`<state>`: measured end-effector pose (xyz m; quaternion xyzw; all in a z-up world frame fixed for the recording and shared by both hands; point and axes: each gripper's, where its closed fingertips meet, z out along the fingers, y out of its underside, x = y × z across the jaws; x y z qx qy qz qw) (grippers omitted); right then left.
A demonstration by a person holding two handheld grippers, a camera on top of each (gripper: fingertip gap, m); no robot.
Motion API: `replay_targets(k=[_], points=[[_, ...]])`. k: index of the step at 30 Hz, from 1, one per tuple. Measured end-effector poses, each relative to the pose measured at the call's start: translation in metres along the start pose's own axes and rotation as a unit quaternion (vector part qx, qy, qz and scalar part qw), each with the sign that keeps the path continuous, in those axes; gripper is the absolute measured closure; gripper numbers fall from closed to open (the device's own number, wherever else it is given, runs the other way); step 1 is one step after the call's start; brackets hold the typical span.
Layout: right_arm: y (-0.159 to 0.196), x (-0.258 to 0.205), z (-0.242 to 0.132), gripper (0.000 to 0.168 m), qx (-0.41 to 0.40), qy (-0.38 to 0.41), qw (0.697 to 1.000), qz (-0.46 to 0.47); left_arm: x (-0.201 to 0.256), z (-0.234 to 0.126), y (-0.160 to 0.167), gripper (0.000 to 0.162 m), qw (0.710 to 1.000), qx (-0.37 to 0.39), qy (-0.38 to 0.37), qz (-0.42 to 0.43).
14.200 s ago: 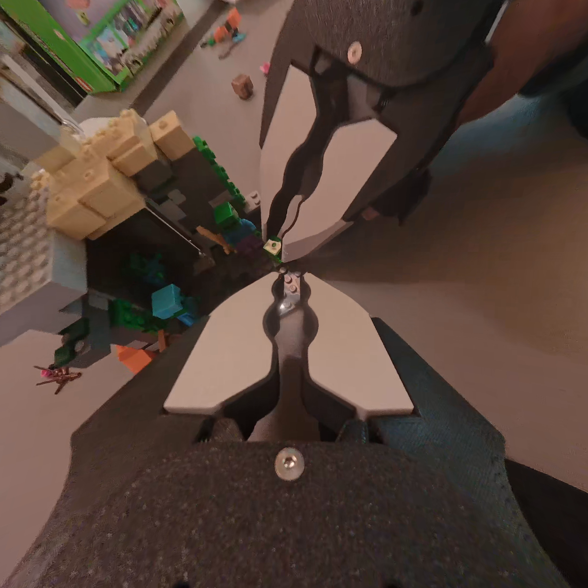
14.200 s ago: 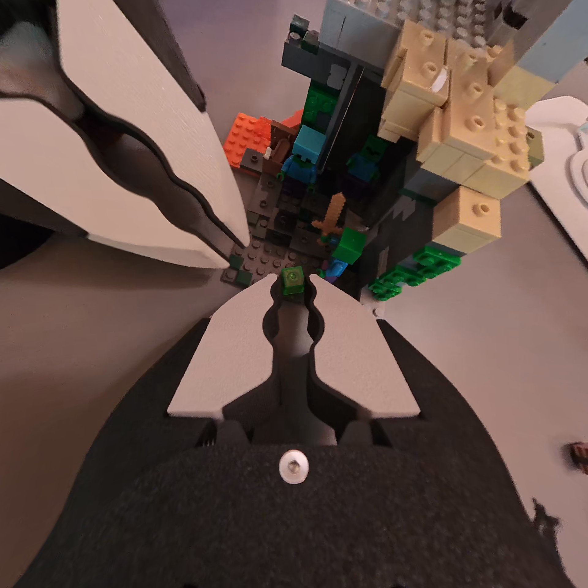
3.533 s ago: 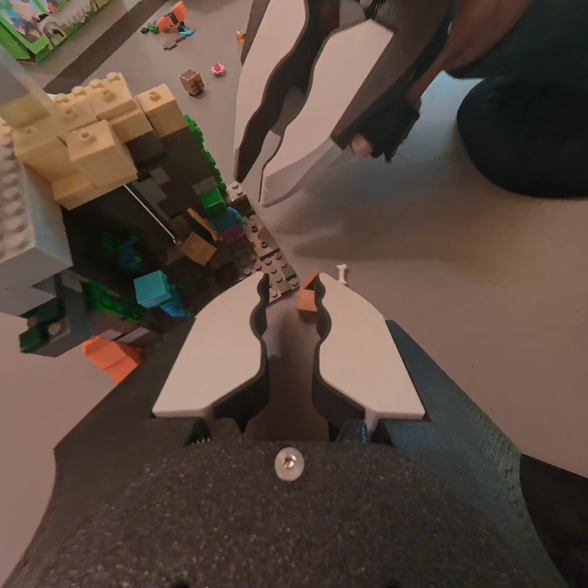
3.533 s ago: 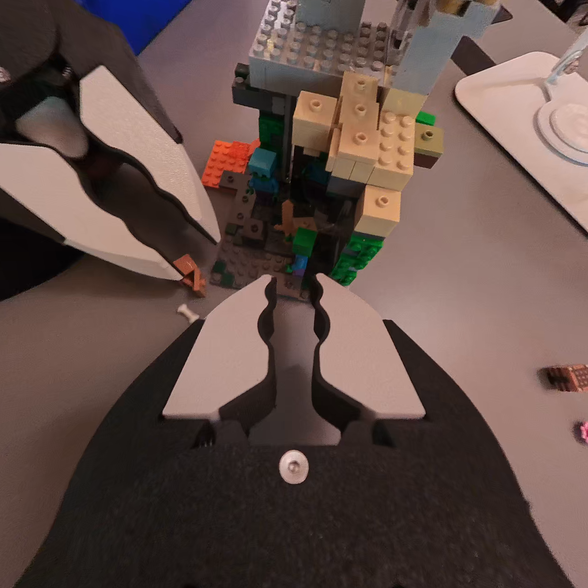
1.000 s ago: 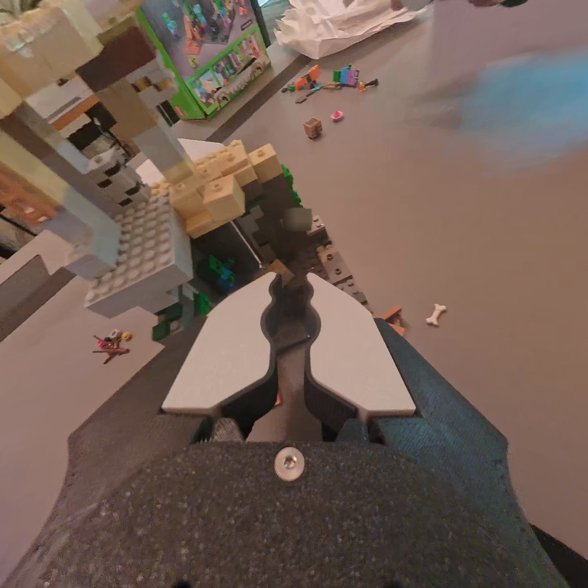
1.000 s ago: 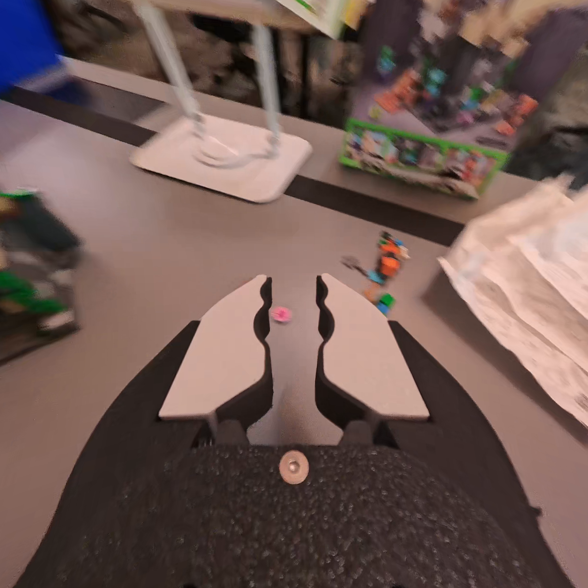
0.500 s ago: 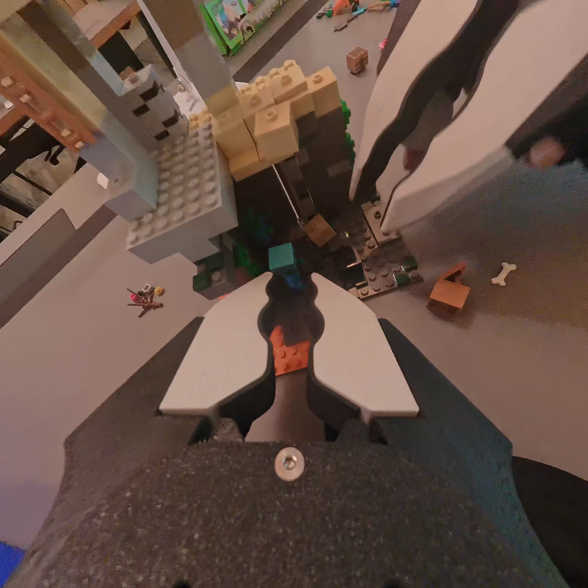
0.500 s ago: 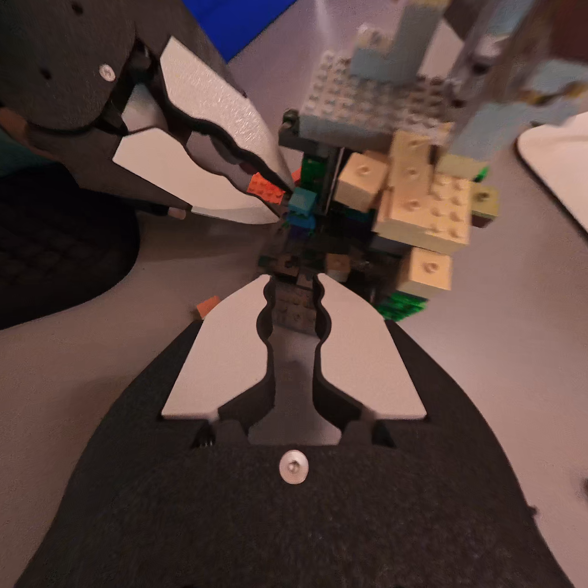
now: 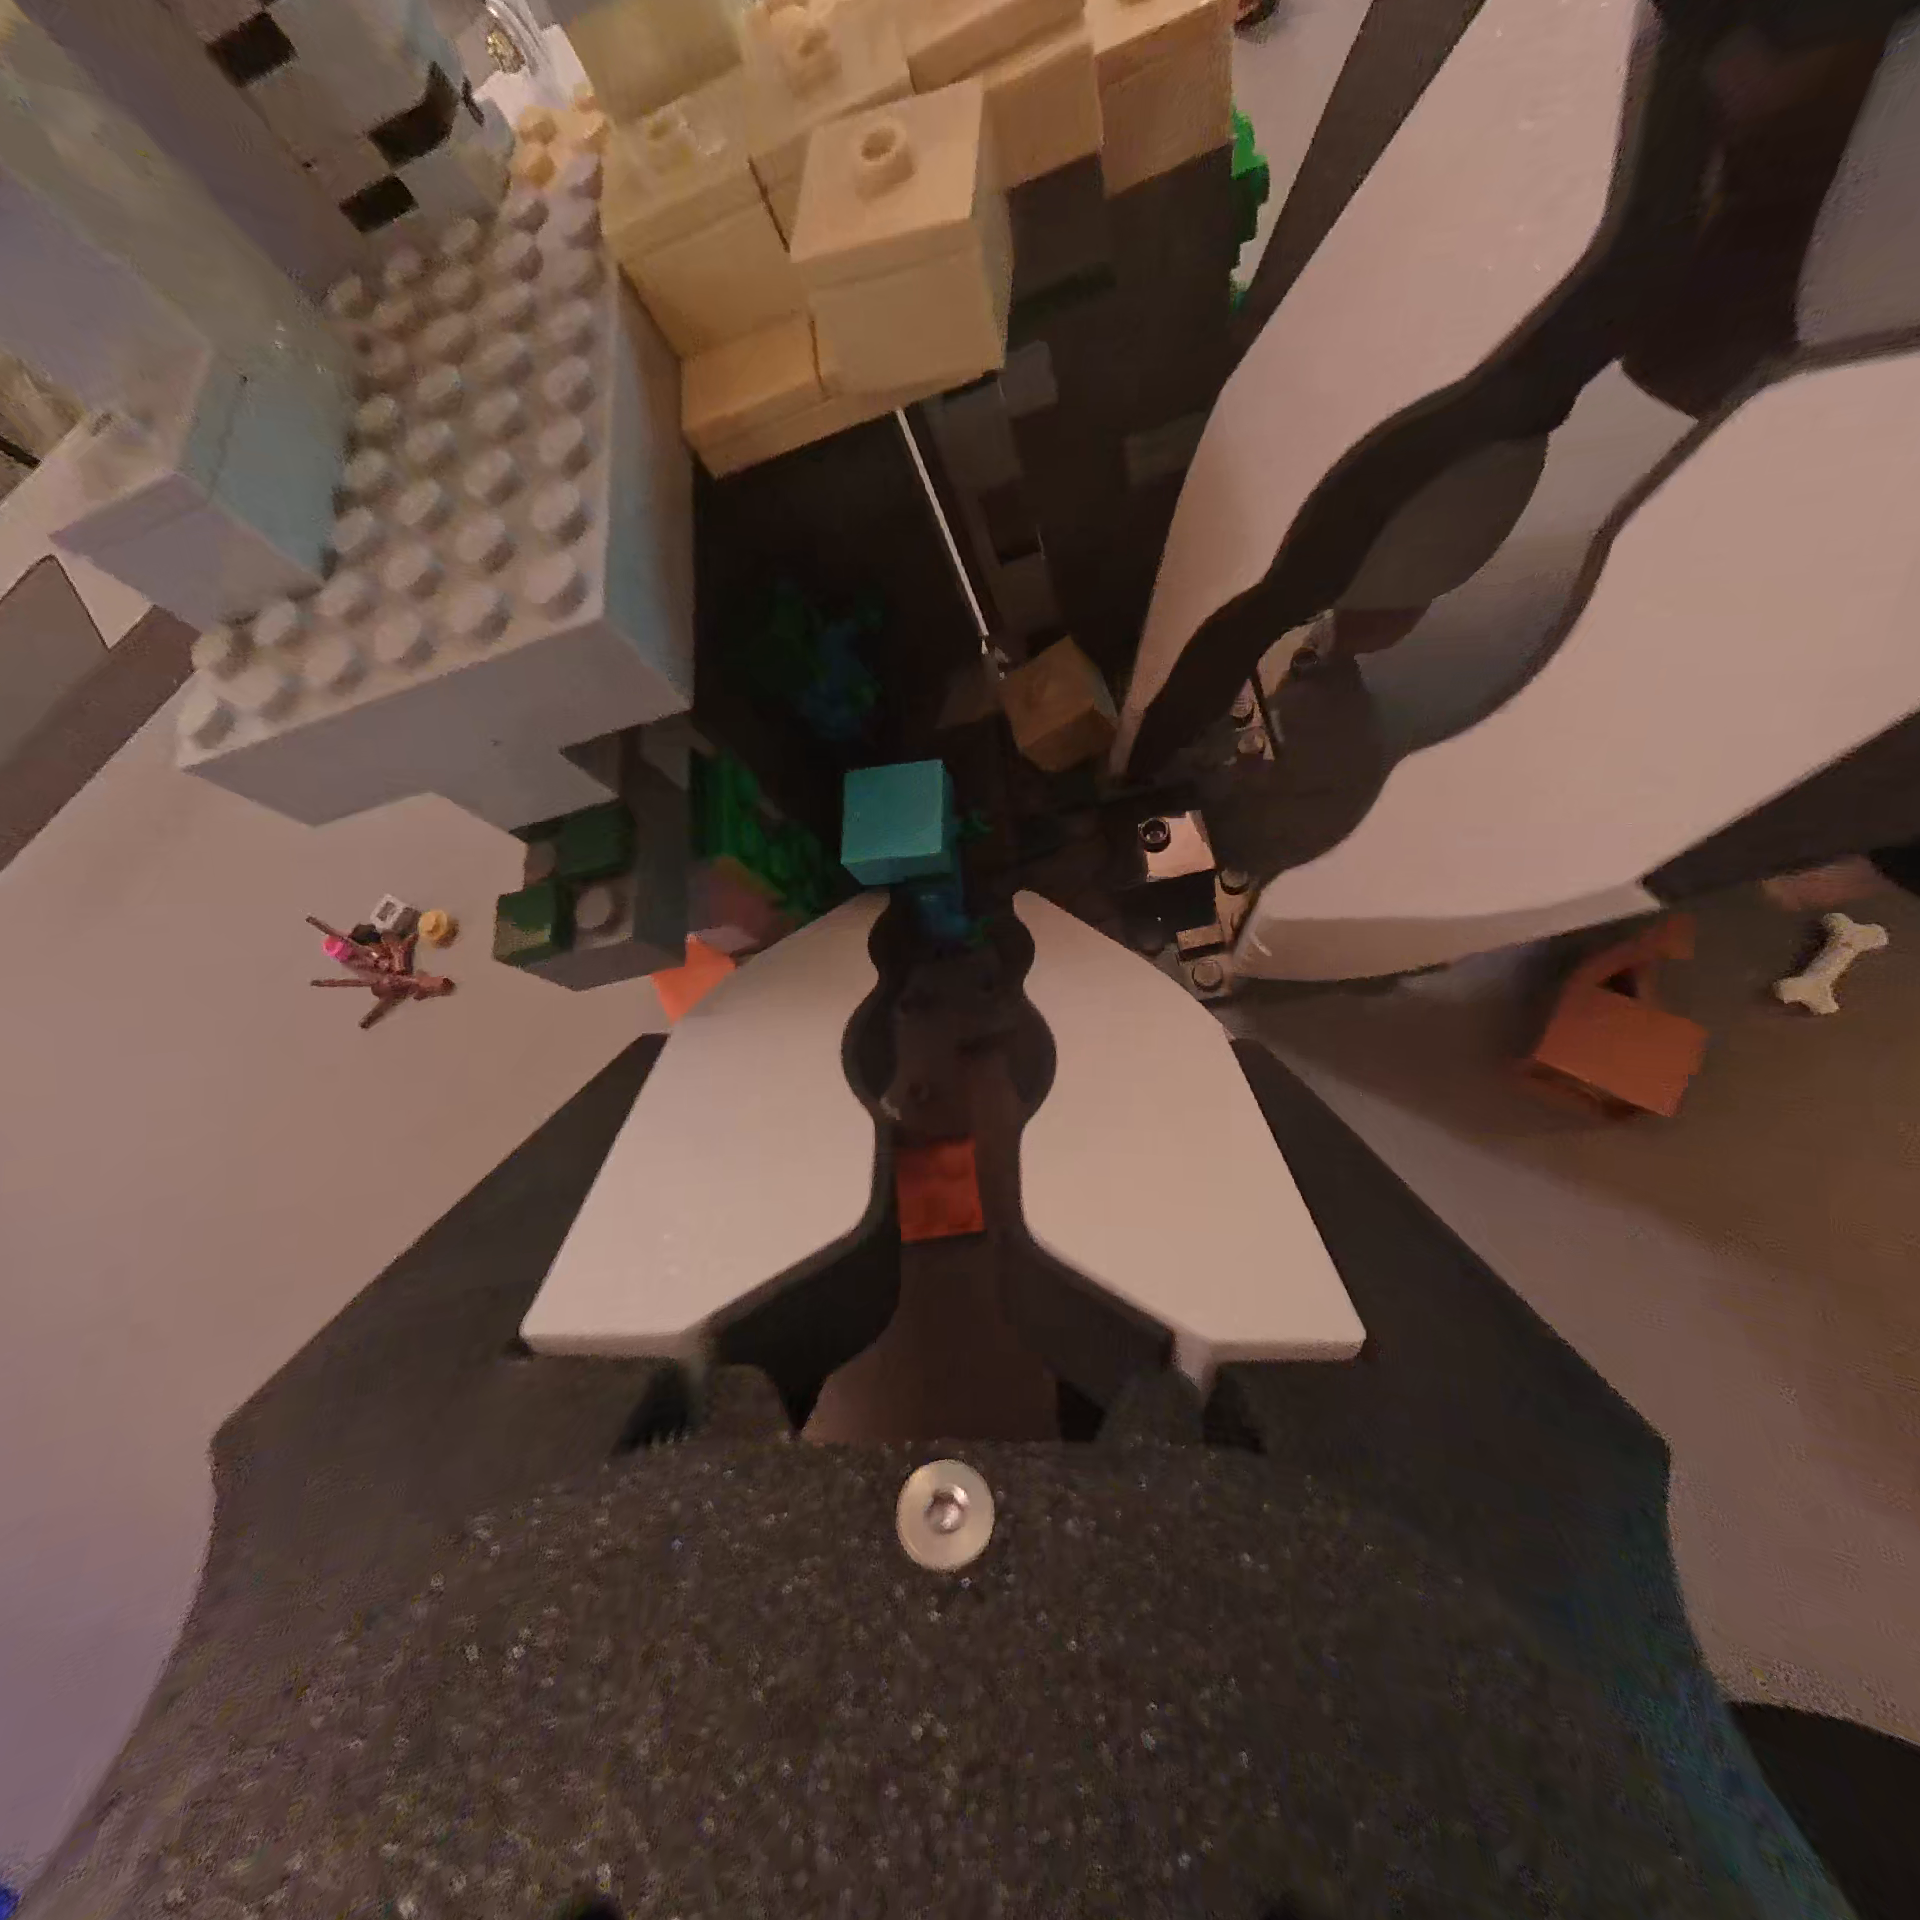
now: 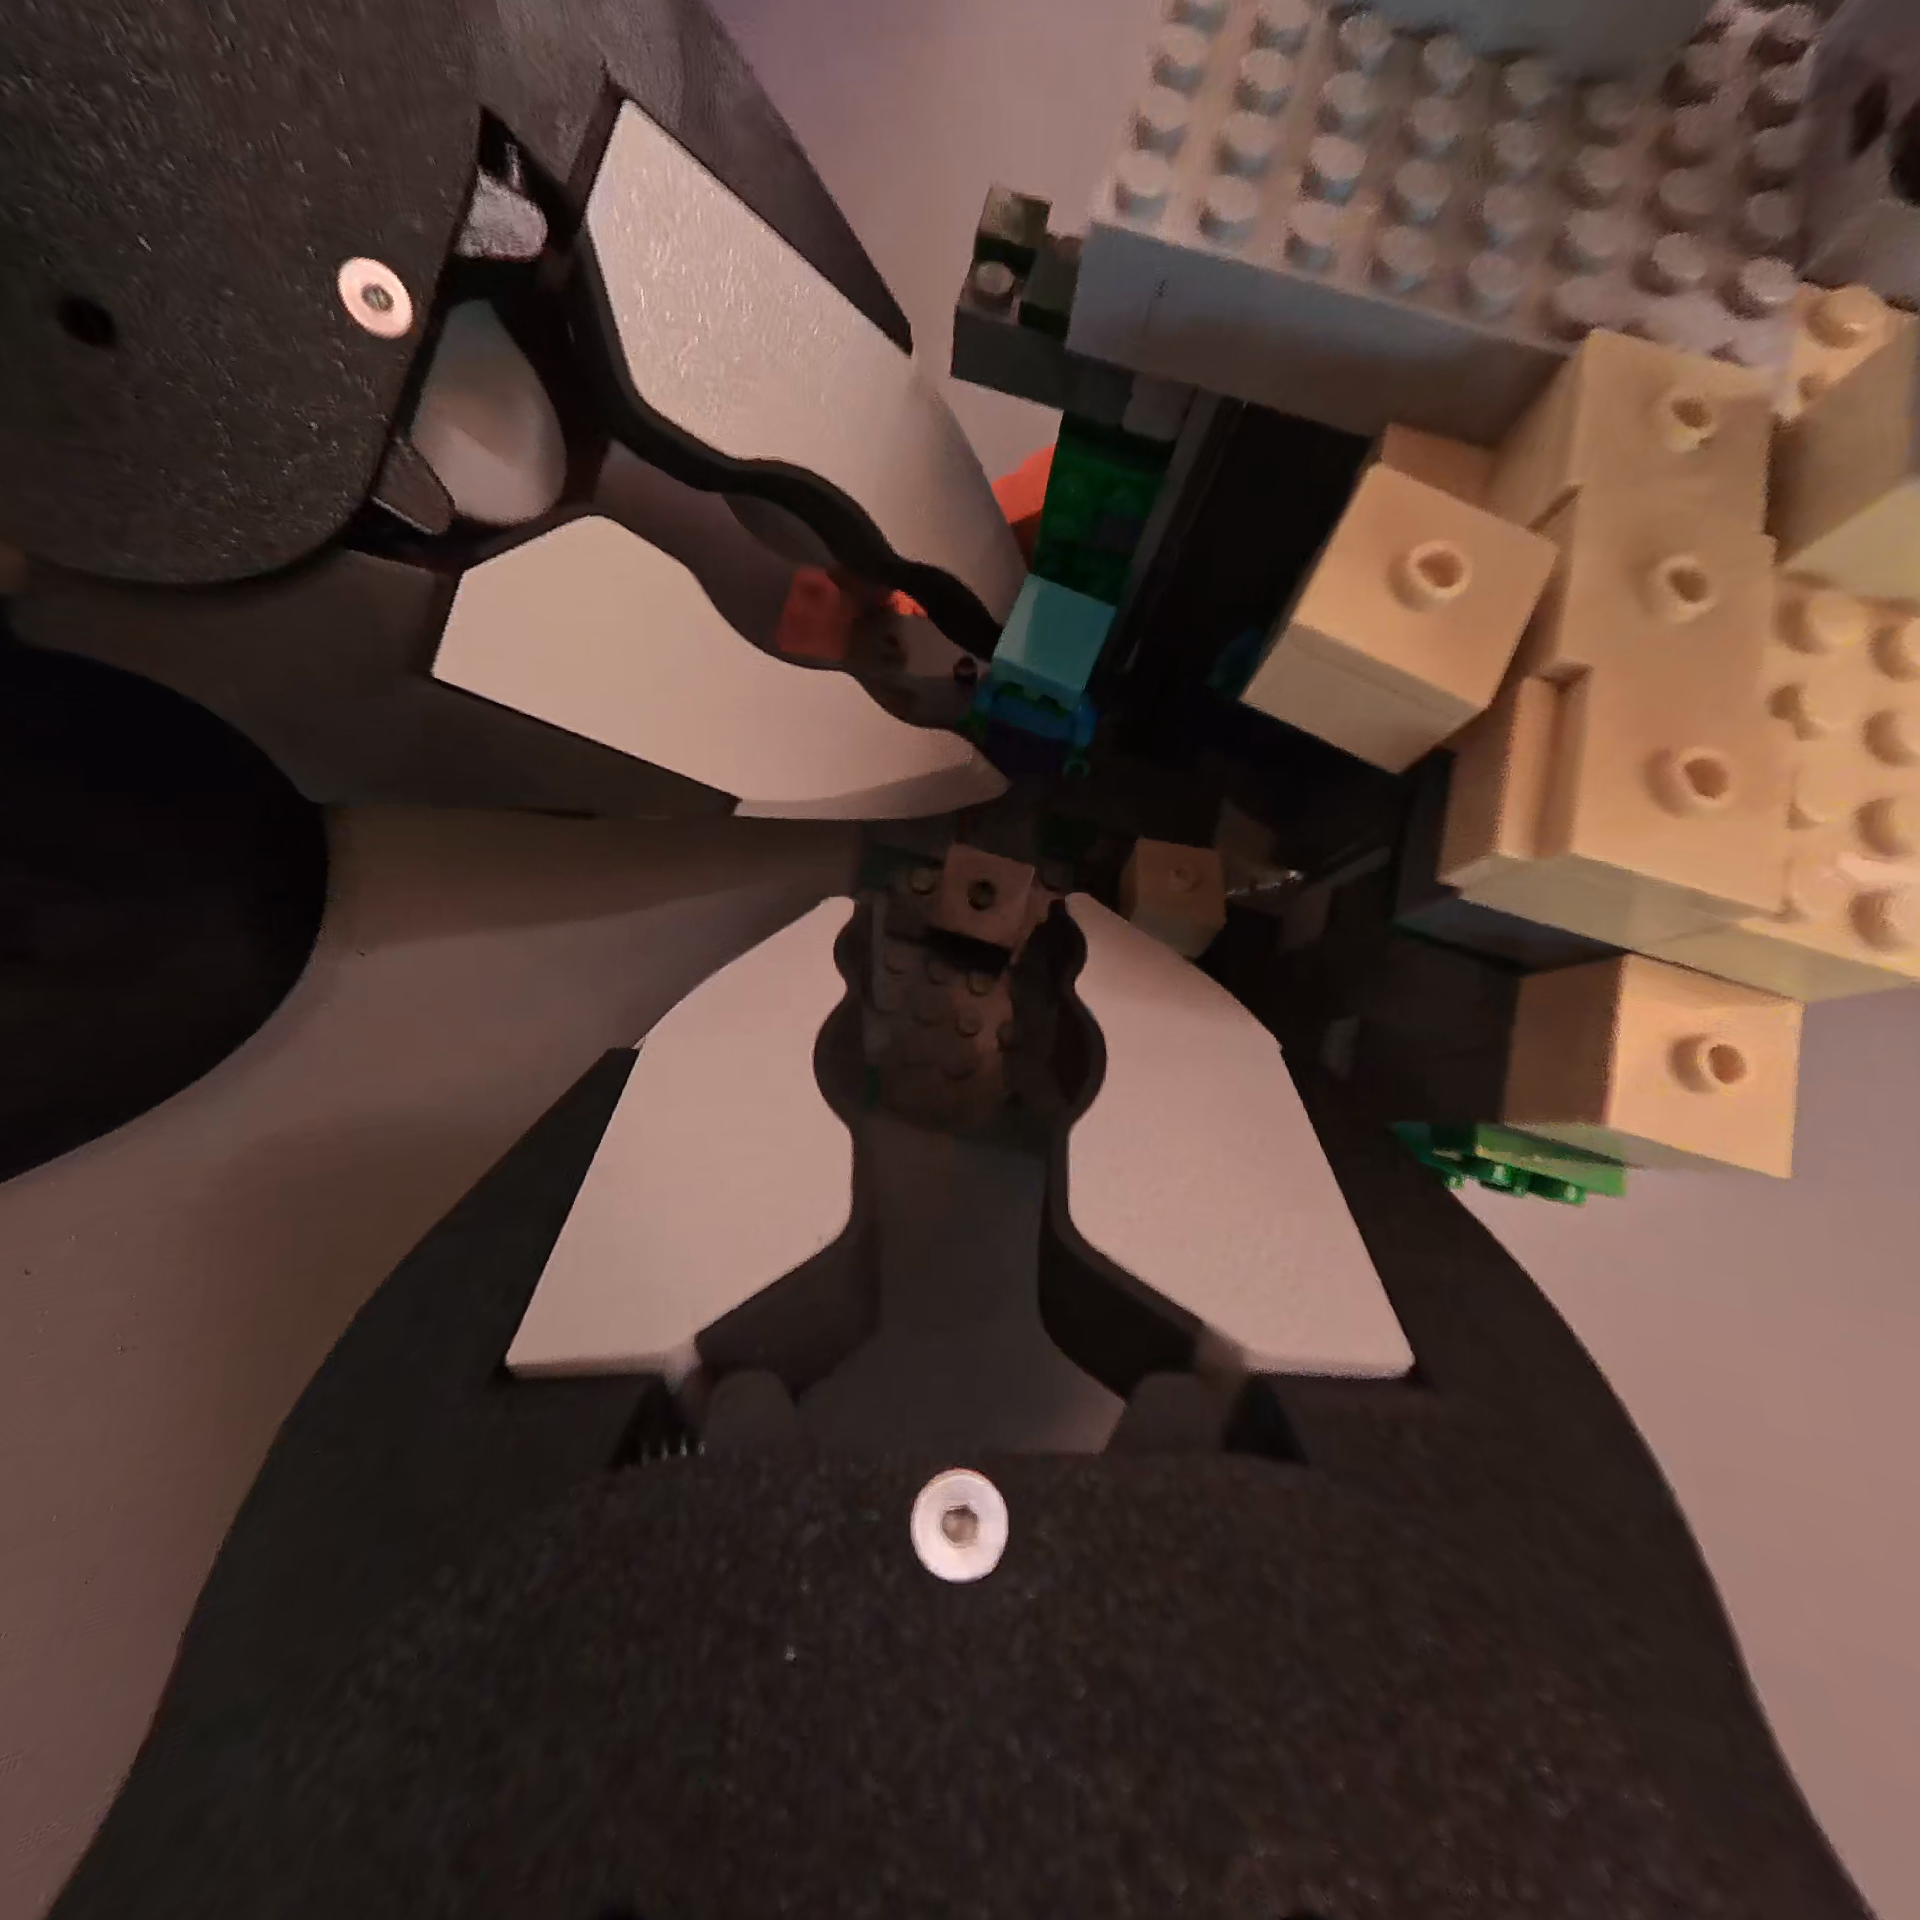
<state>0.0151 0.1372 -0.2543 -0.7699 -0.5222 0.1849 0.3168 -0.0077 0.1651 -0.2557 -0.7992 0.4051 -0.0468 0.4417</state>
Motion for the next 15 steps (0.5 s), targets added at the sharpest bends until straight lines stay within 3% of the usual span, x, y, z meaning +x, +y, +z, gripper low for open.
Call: replay_targets(k=[3,7,12,15], points=[[0.006,0.002,0.001,0.134,-0.044,0.013,0.999,0.005,-0.002,0.003,-0.001,0.145,1.0,-0.012,0.001,0.002],[0.008,0.006,0.0,0.143,-0.103,0.017,0.994,0.008,-0.002,0.005,-0.003,0.147,1.0,-0.025,0.005,-0.001],[0.008,0.006,0.001,0.145,-0.118,0.007,0.993,0.006,-0.003,0.005,-0.003,0.149,1.0,-0.019,-0.003,0.009],[0.01,0.011,0.0,0.163,-0.111,0.011,0.994,0.019,-0.005,-0.006,-0.022,0.153,0.999,0.036,-0.014,0.005]])
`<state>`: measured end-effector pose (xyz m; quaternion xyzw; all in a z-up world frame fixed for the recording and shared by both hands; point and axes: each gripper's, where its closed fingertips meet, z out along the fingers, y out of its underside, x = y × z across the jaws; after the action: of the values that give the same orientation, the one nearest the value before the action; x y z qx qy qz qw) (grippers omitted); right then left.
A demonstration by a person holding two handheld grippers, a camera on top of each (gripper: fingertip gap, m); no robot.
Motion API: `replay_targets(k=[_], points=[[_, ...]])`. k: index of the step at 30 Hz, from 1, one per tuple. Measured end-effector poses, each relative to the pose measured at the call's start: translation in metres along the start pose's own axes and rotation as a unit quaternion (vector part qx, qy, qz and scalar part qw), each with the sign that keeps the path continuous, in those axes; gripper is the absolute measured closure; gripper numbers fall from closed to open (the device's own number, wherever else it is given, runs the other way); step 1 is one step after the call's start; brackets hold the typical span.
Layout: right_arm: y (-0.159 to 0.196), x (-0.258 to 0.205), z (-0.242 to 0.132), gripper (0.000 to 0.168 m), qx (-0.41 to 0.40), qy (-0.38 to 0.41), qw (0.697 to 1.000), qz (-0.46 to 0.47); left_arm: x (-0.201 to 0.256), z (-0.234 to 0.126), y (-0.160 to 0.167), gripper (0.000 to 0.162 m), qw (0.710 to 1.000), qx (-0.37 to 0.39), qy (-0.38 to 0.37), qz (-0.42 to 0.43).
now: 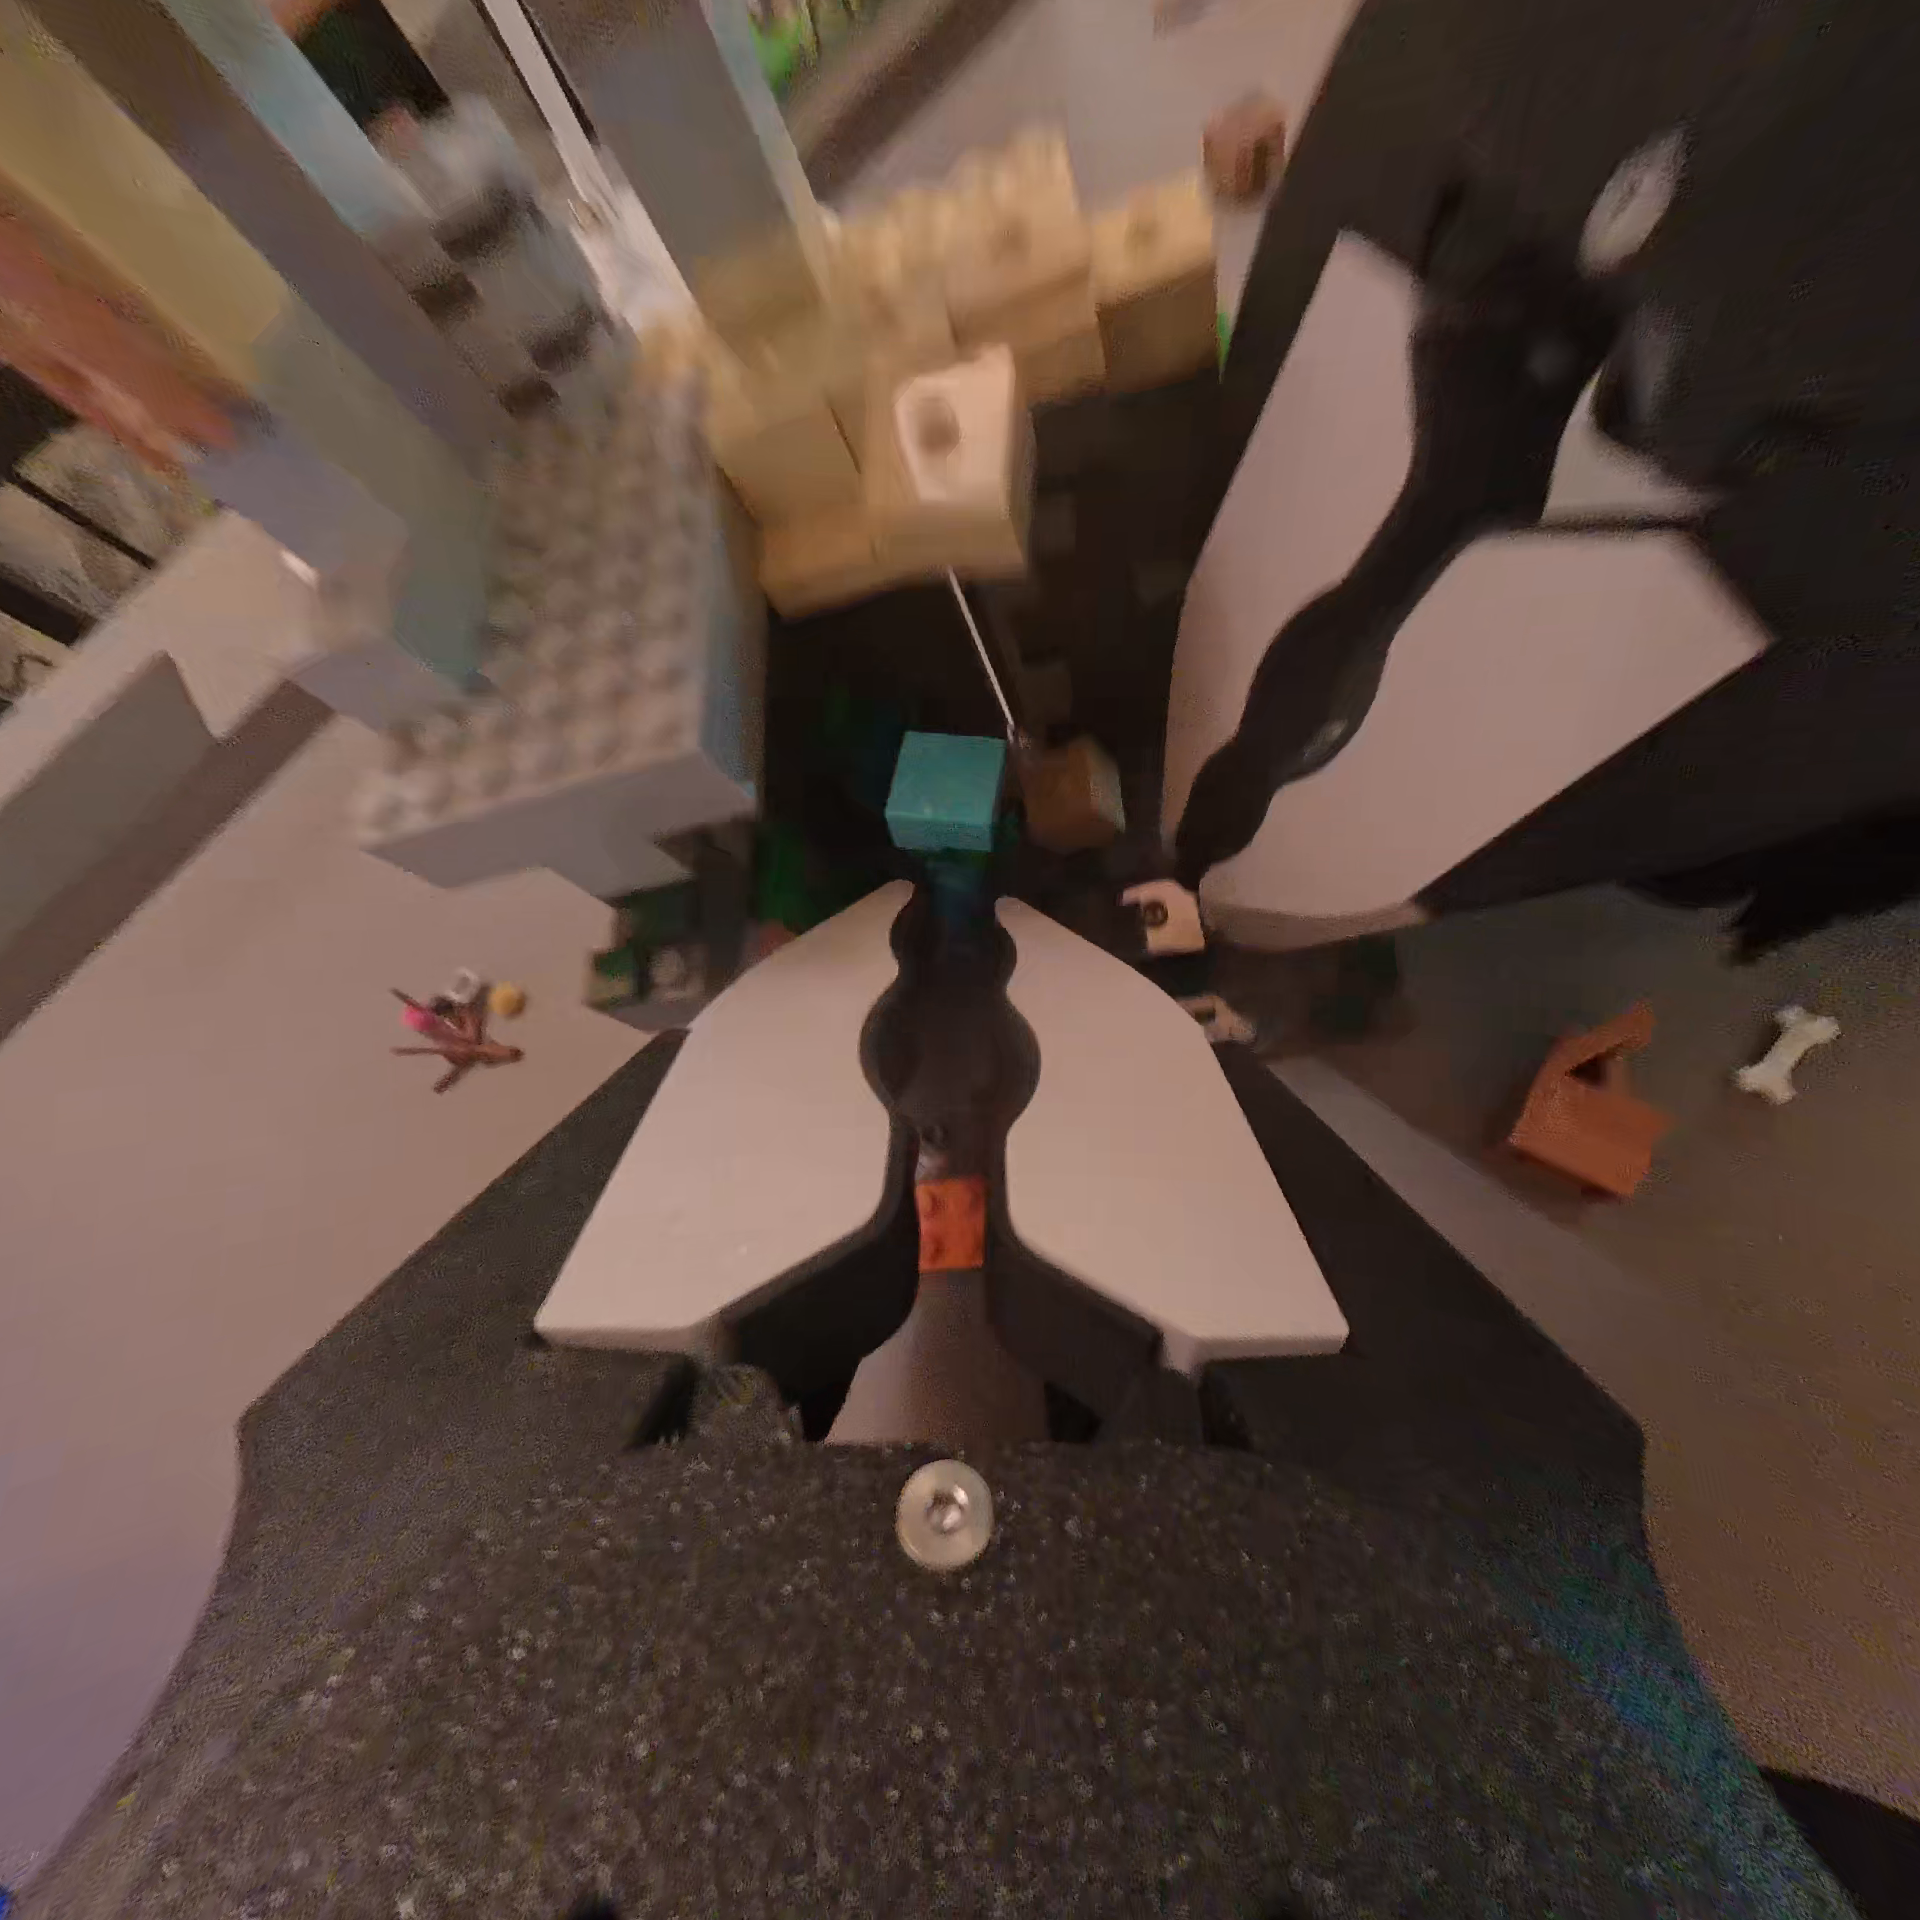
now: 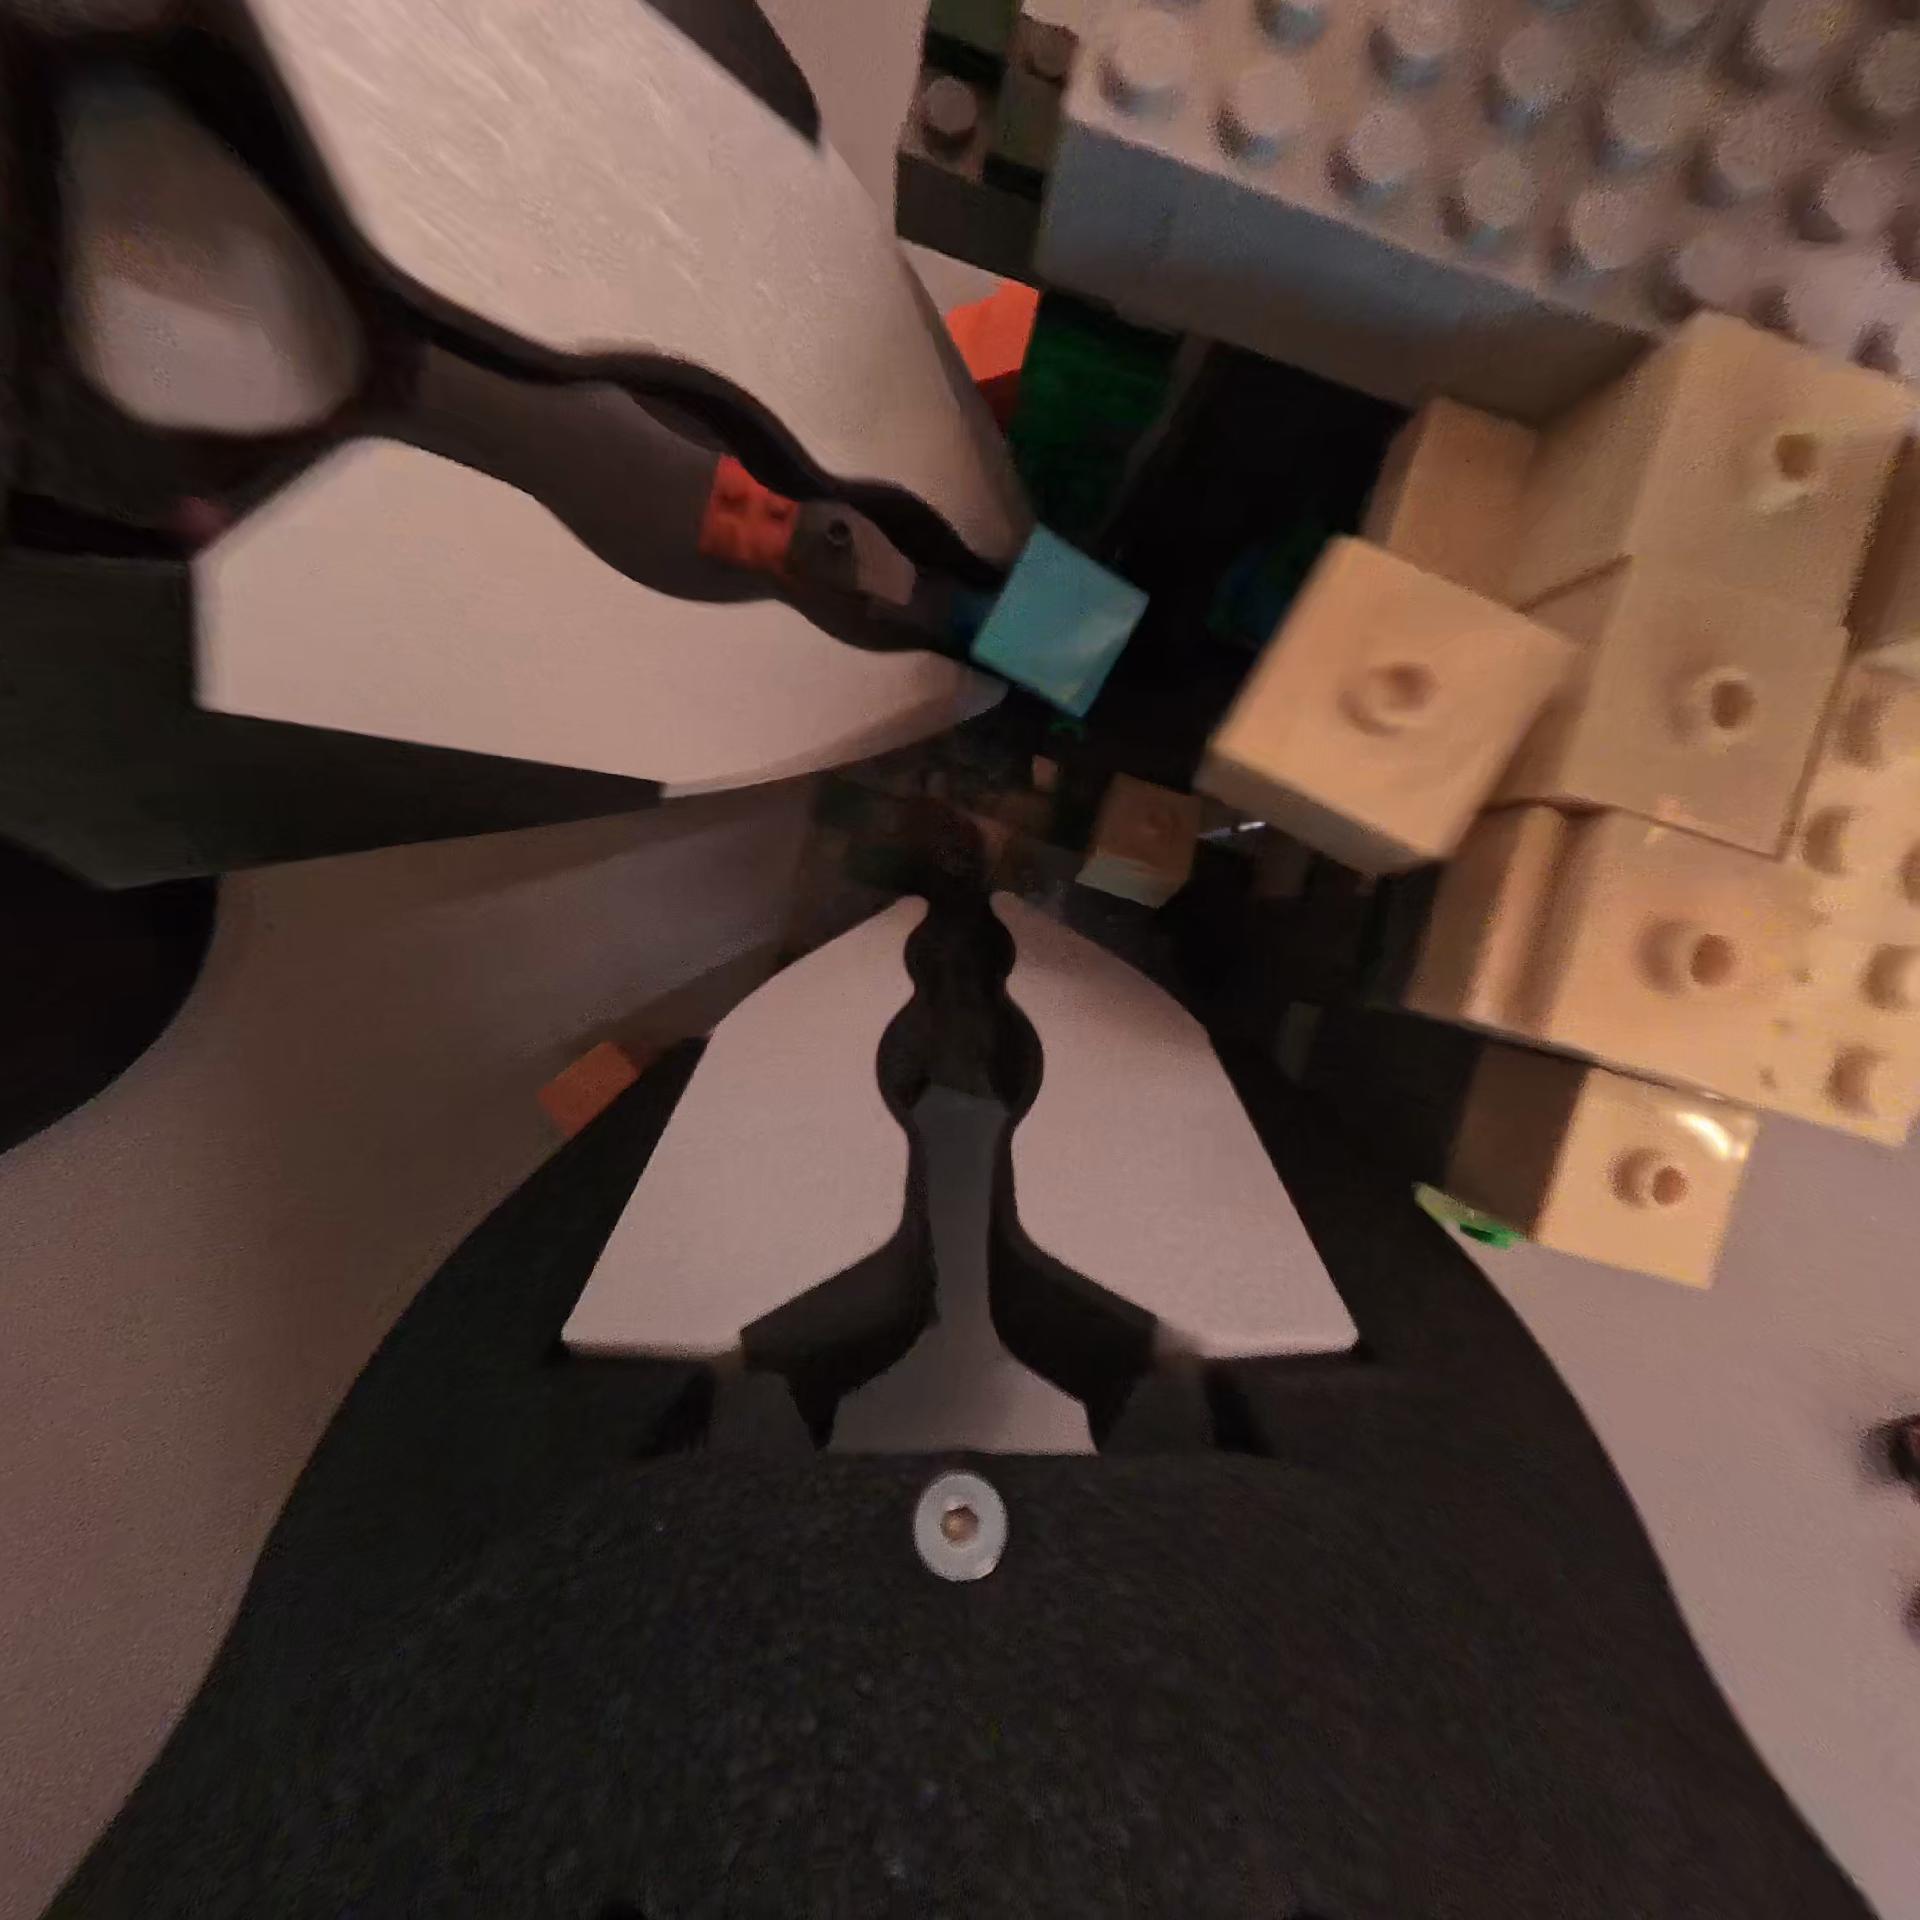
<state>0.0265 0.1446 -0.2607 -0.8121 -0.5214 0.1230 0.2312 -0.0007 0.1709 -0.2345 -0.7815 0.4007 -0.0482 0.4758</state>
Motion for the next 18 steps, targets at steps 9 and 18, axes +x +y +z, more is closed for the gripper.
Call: replay_targets(k=[9,18], points=[[0.005,-0.007,-0.005,0.148,0.028,-0.037,0.999,0.014,-0.001,-0.031,-0.014,0.153,0.997,0.055,0.028,-0.043],[-0.017,-0.019,-0.064,0.135,0.214,-0.084,0.973,-0.026,0.05,-0.04,-0.022,0.152,0.98,0.099,0.17,-0.005]])
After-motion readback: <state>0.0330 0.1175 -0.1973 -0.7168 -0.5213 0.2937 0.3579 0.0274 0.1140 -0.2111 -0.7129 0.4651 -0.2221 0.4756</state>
